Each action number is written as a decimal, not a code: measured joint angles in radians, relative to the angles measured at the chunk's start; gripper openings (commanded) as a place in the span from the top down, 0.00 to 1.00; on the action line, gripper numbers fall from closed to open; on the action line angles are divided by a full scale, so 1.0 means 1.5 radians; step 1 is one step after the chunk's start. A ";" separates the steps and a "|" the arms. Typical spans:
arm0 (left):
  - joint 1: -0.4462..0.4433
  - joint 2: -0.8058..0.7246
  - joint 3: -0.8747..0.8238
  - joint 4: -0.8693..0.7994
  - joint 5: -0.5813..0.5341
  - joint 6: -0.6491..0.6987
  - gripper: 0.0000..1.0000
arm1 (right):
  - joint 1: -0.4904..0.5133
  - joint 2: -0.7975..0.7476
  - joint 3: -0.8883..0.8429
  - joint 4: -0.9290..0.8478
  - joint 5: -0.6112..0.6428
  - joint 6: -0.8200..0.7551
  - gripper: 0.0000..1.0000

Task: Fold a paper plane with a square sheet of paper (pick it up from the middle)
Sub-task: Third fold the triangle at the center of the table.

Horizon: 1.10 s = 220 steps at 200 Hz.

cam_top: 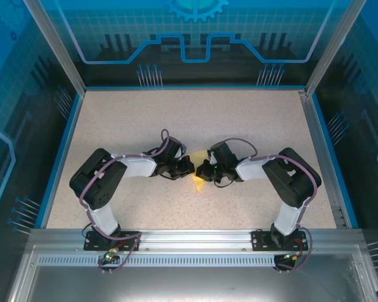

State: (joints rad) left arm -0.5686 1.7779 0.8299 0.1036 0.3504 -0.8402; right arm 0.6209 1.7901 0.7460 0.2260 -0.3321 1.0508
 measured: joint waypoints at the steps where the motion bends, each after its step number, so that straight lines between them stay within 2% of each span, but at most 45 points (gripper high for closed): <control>1: 0.000 0.000 0.000 0.000 0.000 0.000 1.00 | 0.000 0.000 0.000 0.000 0.000 0.000 1.00; 134: 0.001 0.020 0.000 0.007 -0.011 -0.002 1.00 | 0.000 -0.008 -0.001 -0.005 -0.004 -0.016 1.00; 183: 0.001 0.020 0.000 0.007 -0.011 -0.002 1.00 | 0.000 -0.075 -0.063 -0.016 -0.010 -0.051 1.00; 220: 0.001 0.020 0.000 0.007 -0.011 -0.001 1.00 | 0.002 -0.084 -0.082 -0.013 -0.028 -0.067 1.00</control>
State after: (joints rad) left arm -0.5671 1.8076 0.8299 0.1135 0.3332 -0.8421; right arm 0.6231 1.6646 0.6224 0.2058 -0.3748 0.9504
